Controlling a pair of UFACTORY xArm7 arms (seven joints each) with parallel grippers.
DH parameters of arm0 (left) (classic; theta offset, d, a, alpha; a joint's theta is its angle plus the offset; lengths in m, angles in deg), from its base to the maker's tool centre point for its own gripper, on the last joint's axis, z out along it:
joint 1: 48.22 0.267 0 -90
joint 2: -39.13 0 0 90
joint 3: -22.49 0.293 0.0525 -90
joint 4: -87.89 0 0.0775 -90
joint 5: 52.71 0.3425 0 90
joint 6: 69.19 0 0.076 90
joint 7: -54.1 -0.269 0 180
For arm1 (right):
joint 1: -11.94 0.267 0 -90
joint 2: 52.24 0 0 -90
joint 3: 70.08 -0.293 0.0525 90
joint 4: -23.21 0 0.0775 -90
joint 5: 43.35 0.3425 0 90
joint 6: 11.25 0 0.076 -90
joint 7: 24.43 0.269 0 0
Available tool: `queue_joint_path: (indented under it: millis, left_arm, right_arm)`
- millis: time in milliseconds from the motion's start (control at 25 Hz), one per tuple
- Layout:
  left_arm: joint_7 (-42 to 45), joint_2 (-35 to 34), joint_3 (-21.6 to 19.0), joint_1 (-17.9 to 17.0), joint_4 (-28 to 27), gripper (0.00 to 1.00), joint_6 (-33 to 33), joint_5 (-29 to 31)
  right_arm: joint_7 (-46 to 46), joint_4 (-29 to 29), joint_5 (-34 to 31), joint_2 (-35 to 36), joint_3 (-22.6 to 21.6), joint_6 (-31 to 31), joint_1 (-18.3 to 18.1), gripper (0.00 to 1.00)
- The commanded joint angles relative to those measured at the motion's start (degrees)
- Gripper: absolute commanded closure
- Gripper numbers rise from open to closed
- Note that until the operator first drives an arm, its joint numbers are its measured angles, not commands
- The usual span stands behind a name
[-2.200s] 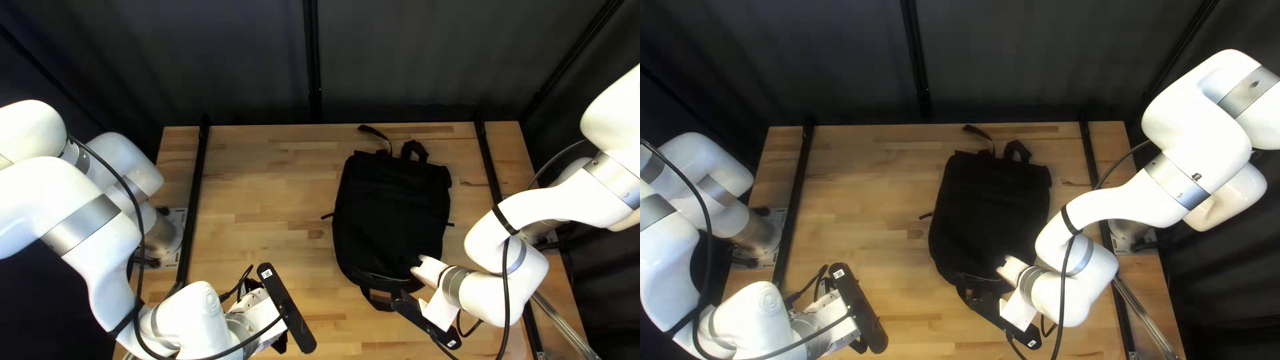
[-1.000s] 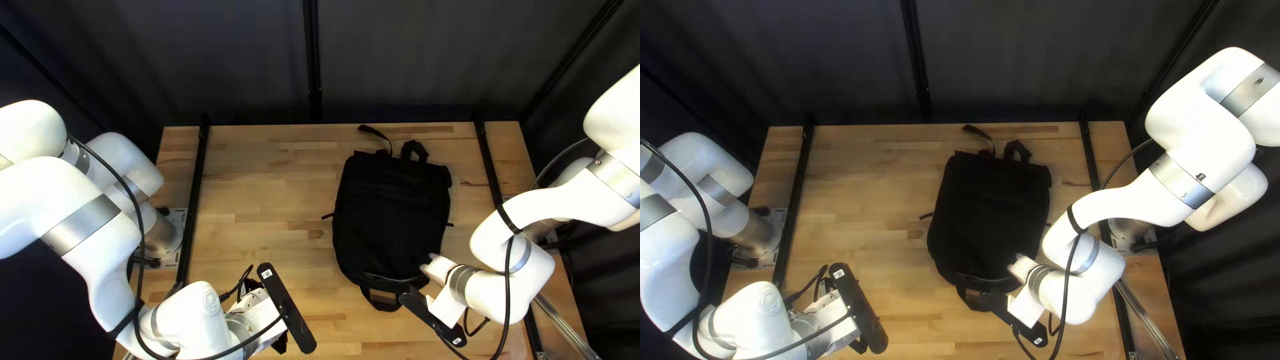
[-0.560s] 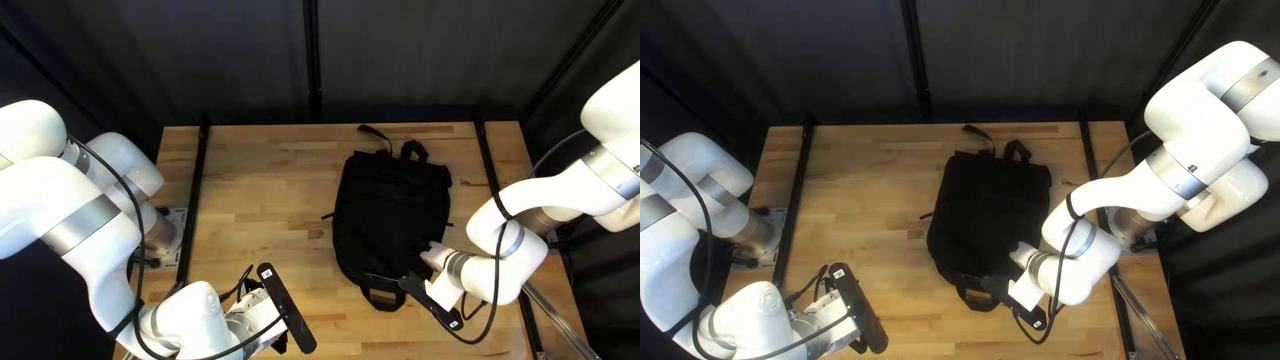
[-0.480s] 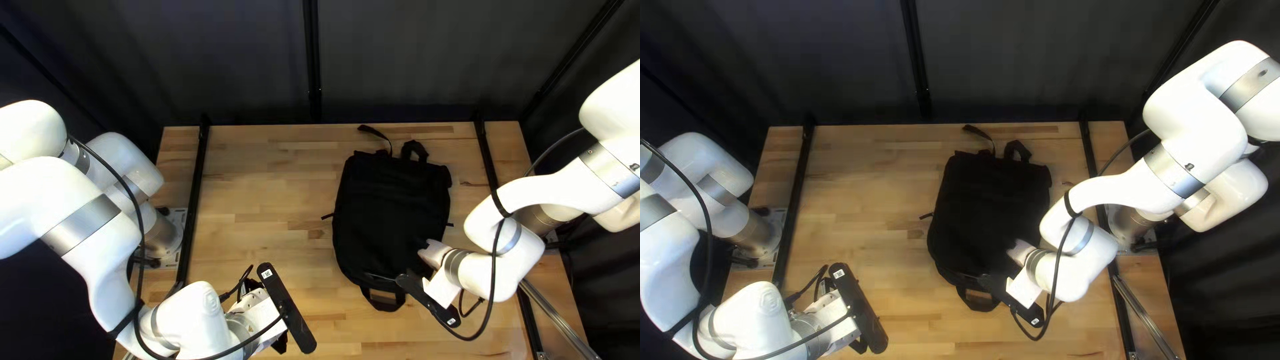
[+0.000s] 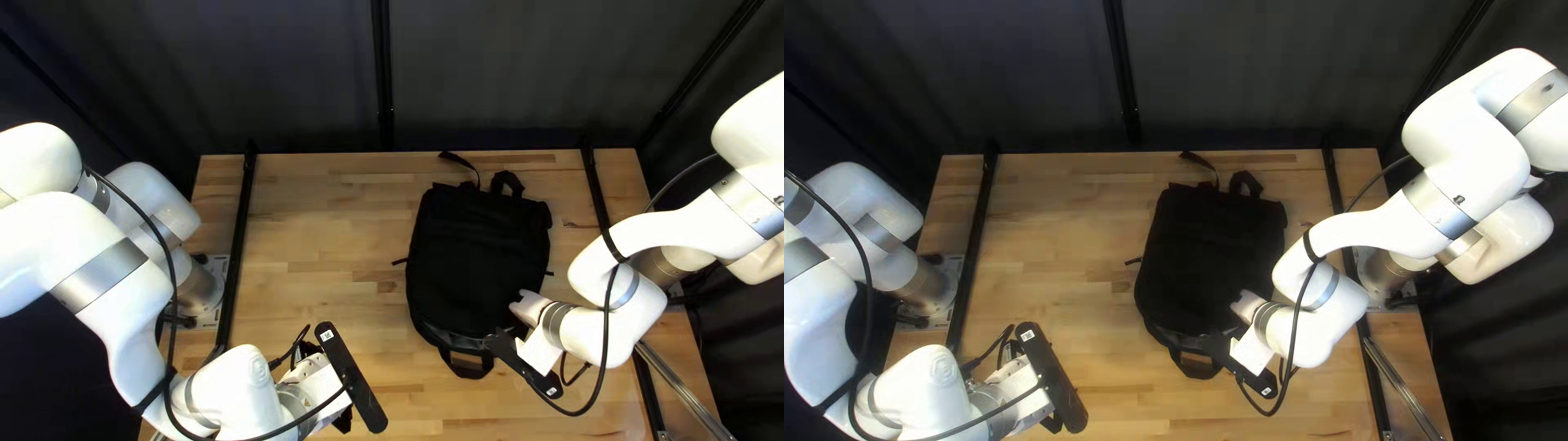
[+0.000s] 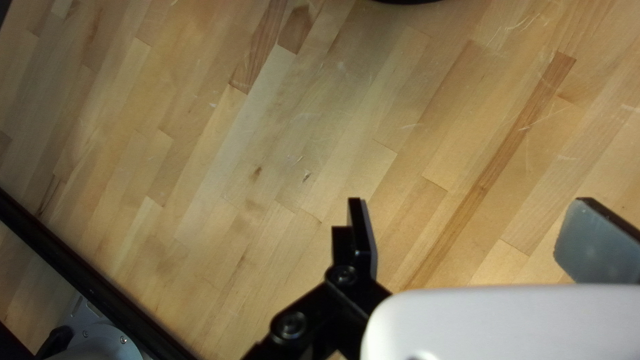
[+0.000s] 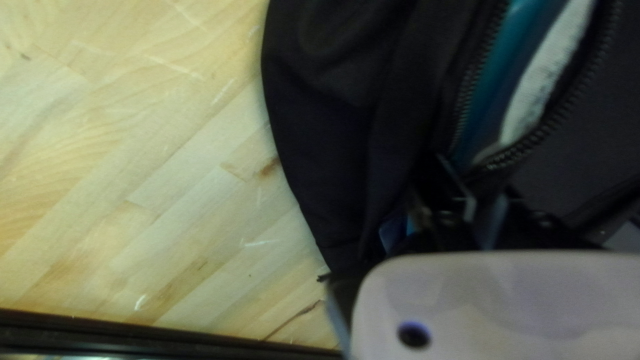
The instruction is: Remove a lunch box from a kids backpack
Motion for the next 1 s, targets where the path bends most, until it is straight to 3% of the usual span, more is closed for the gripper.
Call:
queue_joint_path:
  millis: [40,360,480,520,560,600,800,960,1000]
  left_arm:
    - [0.00,0.00,0.00,0.00,0.00,0.00,0.00,0.00]
    - [0.00,0.00,0.00,0.00,0.00,0.00,0.00,0.00]
    - [0.00,0.00,0.00,0.00,0.00,0.00,0.00,0.00]
    - [0.00,0.00,0.00,0.00,0.00,0.00,0.00,0.00]
    - [0.00,0.00,0.00,0.00,0.00,0.00,0.00,0.00]
    - [0.00,0.00,0.00,0.00,0.00,0.00,0.00,0.00]
    - [0.00,0.00,0.00,0.00,0.00,0.00,0.00,0.00]
    - [0.00,0.00,0.00,0.00,0.00,0.00,0.00,0.00]
    - [0.00,0.00,0.00,0.00,0.00,0.00,0.00,0.00]
  right_arm:
    - [-1.17,0.39,0.14,-2.42,0.06,2.01,-0.07,1.00]
    - [-3.12,-0.13,0.80,-4.97,1.81,2.48,-1.38,1.00]
    - [-4.51,-0.45,2.04,-4.07,2.57,0.85,-1.53,0.91]
    - [-4.73,-0.40,2.24,-3.96,2.69,0.50,-1.54,0.46]
    - [-5.14,-0.29,2.57,-3.70,2.91,-0.23,-1.58,0.37]
    - [-5.34,-0.25,2.70,-3.63,3.03,-0.50,-1.62,0.00]
    - [-6.32,-0.50,2.79,-3.81,3.50,-0.70,-1.92,0.00]
    - [-6.08,-0.06,1.52,-4.11,3.91,-1.04,-2.56,0.07]
    - [-5.95,0.03,1.29,-4.08,3.97,-1.19,-2.67,0.19]
